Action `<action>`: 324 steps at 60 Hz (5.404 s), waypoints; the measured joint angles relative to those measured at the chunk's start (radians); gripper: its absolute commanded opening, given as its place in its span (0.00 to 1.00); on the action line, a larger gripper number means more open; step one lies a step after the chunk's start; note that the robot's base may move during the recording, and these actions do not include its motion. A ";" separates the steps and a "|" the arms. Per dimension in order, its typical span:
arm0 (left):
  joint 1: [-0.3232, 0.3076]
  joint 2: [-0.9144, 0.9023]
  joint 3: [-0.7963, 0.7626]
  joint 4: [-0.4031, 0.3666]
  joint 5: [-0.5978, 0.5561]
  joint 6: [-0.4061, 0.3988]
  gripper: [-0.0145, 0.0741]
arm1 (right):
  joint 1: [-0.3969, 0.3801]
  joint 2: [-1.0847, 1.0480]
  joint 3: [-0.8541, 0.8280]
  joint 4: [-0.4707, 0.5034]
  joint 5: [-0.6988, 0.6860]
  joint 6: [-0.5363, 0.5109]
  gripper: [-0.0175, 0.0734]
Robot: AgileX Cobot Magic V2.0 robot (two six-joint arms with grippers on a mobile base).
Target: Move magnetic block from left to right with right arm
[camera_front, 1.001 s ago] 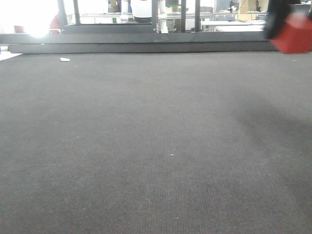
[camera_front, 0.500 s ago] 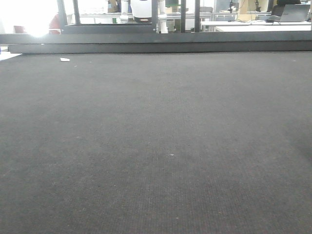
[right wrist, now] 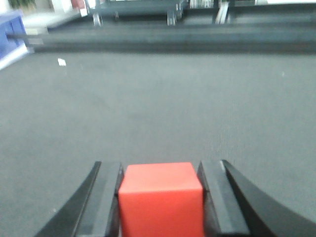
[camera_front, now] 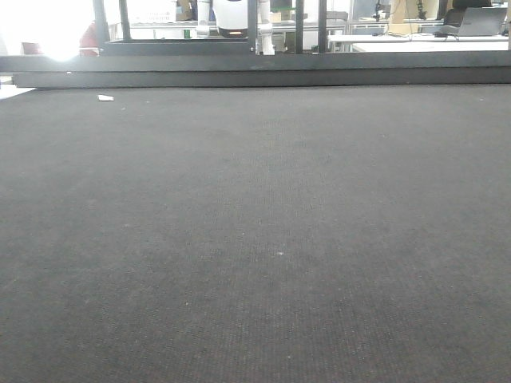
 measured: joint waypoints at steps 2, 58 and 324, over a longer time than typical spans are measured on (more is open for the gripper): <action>0.000 0.000 0.000 0.000 0.000 0.000 0.03 | 0.000 -0.011 0.000 0.001 0.000 0.000 0.37; 0.000 0.000 0.000 0.000 0.000 0.000 0.03 | 0.000 -0.021 0.000 0.001 0.000 -0.001 0.37; -0.039 0.000 0.000 0.000 0.000 0.000 0.03 | 0.000 -0.027 0.000 0.000 0.006 -0.002 0.37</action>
